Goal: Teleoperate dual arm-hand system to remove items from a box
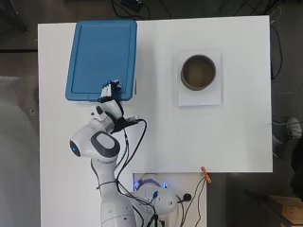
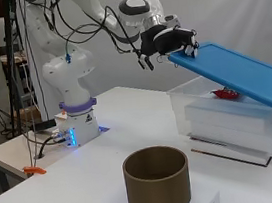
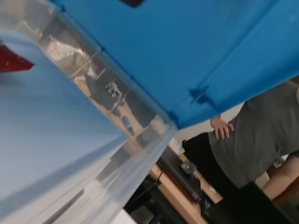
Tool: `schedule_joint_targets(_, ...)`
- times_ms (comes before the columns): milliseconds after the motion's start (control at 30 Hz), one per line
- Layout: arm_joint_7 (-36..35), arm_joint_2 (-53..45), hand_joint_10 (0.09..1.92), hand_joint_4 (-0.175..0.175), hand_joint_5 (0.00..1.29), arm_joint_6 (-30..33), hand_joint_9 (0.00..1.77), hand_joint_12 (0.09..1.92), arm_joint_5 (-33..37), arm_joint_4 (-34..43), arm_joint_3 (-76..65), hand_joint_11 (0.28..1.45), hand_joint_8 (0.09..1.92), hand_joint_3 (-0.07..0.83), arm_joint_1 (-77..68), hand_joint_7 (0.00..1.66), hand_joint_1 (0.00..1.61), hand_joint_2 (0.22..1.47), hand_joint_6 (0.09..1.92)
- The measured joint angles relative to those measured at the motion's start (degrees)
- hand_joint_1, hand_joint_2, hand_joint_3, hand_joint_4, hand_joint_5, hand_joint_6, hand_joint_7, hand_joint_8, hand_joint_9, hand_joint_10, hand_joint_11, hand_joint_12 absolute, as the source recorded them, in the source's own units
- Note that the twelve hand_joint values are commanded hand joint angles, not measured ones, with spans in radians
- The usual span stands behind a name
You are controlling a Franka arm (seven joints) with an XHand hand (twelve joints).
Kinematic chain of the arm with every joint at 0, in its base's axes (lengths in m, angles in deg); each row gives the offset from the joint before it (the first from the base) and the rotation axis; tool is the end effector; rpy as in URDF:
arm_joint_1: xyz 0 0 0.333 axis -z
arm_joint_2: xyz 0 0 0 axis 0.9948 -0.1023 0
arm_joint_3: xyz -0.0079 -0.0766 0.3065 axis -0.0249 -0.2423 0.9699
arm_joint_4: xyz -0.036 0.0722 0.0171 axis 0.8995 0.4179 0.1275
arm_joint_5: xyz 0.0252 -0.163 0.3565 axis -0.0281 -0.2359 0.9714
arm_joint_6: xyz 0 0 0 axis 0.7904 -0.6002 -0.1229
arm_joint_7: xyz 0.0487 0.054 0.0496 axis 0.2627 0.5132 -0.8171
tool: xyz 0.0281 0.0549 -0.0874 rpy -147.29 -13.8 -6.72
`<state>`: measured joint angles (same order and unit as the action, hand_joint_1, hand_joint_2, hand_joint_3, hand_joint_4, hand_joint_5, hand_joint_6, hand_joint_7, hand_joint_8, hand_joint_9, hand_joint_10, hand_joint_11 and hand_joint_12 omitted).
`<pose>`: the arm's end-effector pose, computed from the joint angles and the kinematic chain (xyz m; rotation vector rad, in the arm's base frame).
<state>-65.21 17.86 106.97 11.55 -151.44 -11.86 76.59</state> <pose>0.3556 0.1591 0.4348 1.8381 1.2881 0.2220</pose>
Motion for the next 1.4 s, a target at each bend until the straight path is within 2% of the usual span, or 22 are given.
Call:
schedule_joint_targets(67, 0.52, 0.72, 1.42, -0.111, 0.82, 1.50, 0.87, 1.19, -2.11, -0.03, -1.11, 0.58, 1.50, 0.003, -0.22, 0.81, 1.19, 1.21, 1.06)
schedule_joint_targets(100, 0.61, 0.85, 1.48, -0.100, 0.81, 1.91, 0.85, 1.23, -1.57, 0.09, -1.50, 0.58, 1.53, 0.003, -0.29, 0.79, 1.18, 1.22, 1.10)
schedule_joint_targets(133, 0.75, 0.99, 1.56, -0.104, 0.80, 2.42, 0.85, 1.27, -0.68, 0.19, -1.95, 0.58, 1.57, 0.003, -0.36, 0.77, 1.18, 1.23, 1.12)
schedule_joint_targets(167, 1.12, 1.33, 1.63, -0.004, 0.80, 3.30, 0.86, 1.34, 0.55, 0.13, -2.55, 0.60, 1.64, 0.001, -0.45, 0.75, 1.09, 1.22, 1.19)
schedule_joint_targets(200, 1.50, 1.59, 1.69, 0.077, 0.79, 3.82, 0.87, 1.40, 0.93, 0.08, -2.96, 0.61, 1.72, 0.001, -0.49, 0.74, 1.02, 1.22, 1.25)
schedule_joint_targets(233, 2.33, 1.85, 1.78, 0.126, 0.79, 4.38, 0.89, 1.46, 0.23, -0.01, -3.30, 0.63, 1.82, 0.001, -0.48, 0.74, 0.98, 1.22, 1.29)
schedule_joint_targets(300, 4.14, 2.12, 1.88, 0.164, 0.83, 5.36, 0.97, 1.59, -2.74, -0.07, -3.93, 0.68, 1.91, -0.005, -0.43, 0.80, 0.97, 1.19, 1.23)
schedule_joint_targets(400, 4.18, 2.13, 1.91, 0.175, 0.87, 7.80, 0.97, 1.61, -6.99, 1.29, -6.51, 0.67, 1.92, -0.003, -0.29, 0.83, 0.98, 1.17, 1.18)
schedule_joint_targets(467, 5.20, 1.87, 1.87, 0.175, 0.88, 8.31, 0.93, 1.56, -11.86, 2.00, -6.86, 0.65, 1.92, -0.001, -0.33, 0.83, 0.98, 1.17, 1.18)
schedule_joint_targets(500, 6.03, 1.73, 1.85, 0.175, 0.86, 8.54, 0.90, 1.46, -16.23, 2.27, -6.99, 0.61, 1.92, 0.002, -0.52, 0.83, 0.98, 1.17, 1.21)
schedule_joint_targets(567, 7.35, 1.23, 1.81, 0.175, 0.78, 8.72, 0.84, 1.32, -27.35, 3.17, -7.47, 0.57, 1.92, 0.001, -0.84, 0.82, 1.01, 1.18, 1.56)
schedule_joint_targets(600, 7.71, 0.91, 1.83, 0.175, 0.74, 8.29, 0.83, 1.32, -33.77, 3.78, -7.36, 0.56, 1.92, 0.001, -0.98, 0.81, 1.02, 1.18, 1.69)
schedule_joint_targets(633, 8.69, 0.28, 1.86, 0.175, 0.71, 7.04, 0.82, 1.36, -43.47, 4.63, -6.82, 0.56, 1.92, 0.001, -1.17, 0.81, 1.02, 1.18, 1.78)
schedule_joint_targets(667, 10.16, -0.14, 1.88, 0.175, 0.70, 5.88, 0.83, 1.42, -49.84, 5.20, -6.40, 0.58, 1.92, 0.001, -1.28, 0.82, 1.02, 1.18, 1.82)
schedule_joint_targets(733, 16.03, -0.86, 1.91, 0.175, 0.73, 2.48, 0.88, 1.54, -61.57, 6.74, -5.33, 0.61, 1.92, 0.014, -1.50, 0.83, 0.96, 1.21, 1.55)
schedule_joint_targets(833, 24.58, -1.66, 1.92, 0.175, 0.79, -1.29, 0.94, 1.62, -69.26, 8.41, -4.34, 0.64, 1.92, 0.004, -1.69, 0.86, 0.95, 1.20, 1.35)
schedule_joint_targets(900, 28.52, -1.54, 1.92, 0.175, 0.81, -3.04, 0.95, 1.63, -70.81, 8.63, -3.65, 0.65, 1.92, 0.001, -1.87, 0.87, 0.95, 1.20, 1.32)
schedule_joint_targets(1033, 28.71, -1.33, 1.92, 0.175, 0.84, -3.91, 0.98, 1.67, -70.67, 8.08, -3.00, 0.68, 1.92, -0.004, -2.08, 0.91, 0.96, 1.19, 1.25)
schedule_joint_targets(1167, 22.88, 2.01, 1.92, 0.175, 0.86, -3.72, 1.01, 1.69, -62.13, 6.23, -2.87, 0.70, 1.92, -0.003, -3.33, 0.93, 0.97, 1.18, 1.22)
schedule_joint_targets(1400, 12.15, 4.51, 1.87, 0.175, 0.86, 4.40, 0.97, 1.63, -45.59, 5.96, -5.38, 0.66, 1.92, 0.000, -6.12, 0.90, 0.97, 1.18, 1.23)
